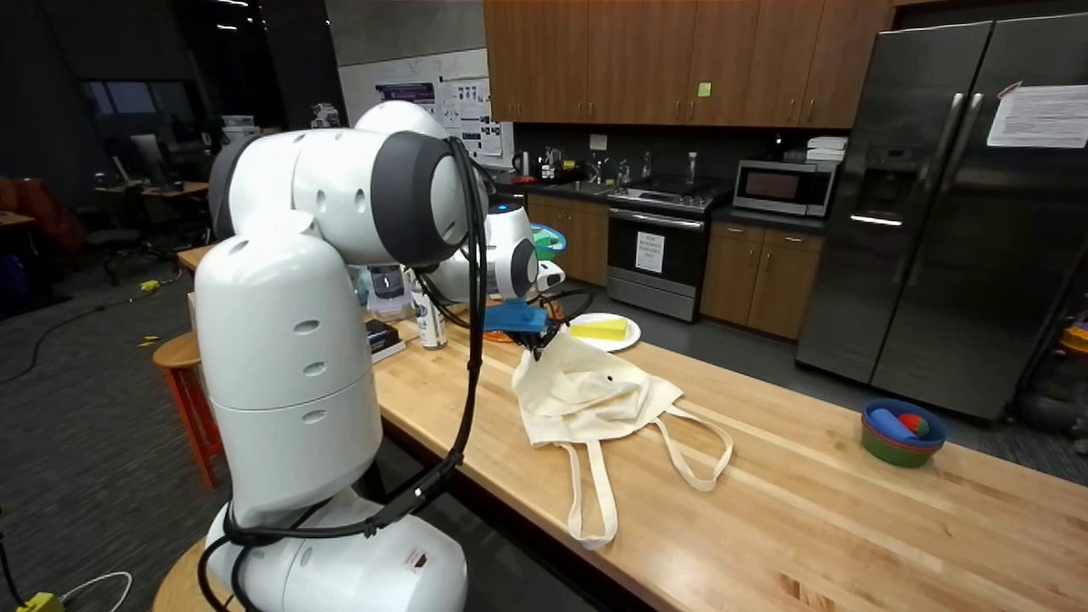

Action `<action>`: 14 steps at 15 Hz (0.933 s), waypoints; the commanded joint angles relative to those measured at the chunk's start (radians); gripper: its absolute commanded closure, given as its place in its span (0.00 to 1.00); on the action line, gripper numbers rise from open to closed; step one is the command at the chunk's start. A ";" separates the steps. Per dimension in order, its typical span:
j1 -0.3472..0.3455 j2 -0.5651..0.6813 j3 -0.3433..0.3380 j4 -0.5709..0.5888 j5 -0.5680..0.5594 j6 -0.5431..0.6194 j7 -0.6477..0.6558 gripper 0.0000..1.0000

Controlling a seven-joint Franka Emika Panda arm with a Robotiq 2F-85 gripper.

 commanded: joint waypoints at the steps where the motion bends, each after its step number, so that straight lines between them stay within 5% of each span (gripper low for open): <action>1: 0.029 -0.057 0.030 -0.062 -0.028 -0.012 0.049 0.99; 14: 0.085 -0.071 0.066 -0.202 -0.238 -0.006 0.492 0.99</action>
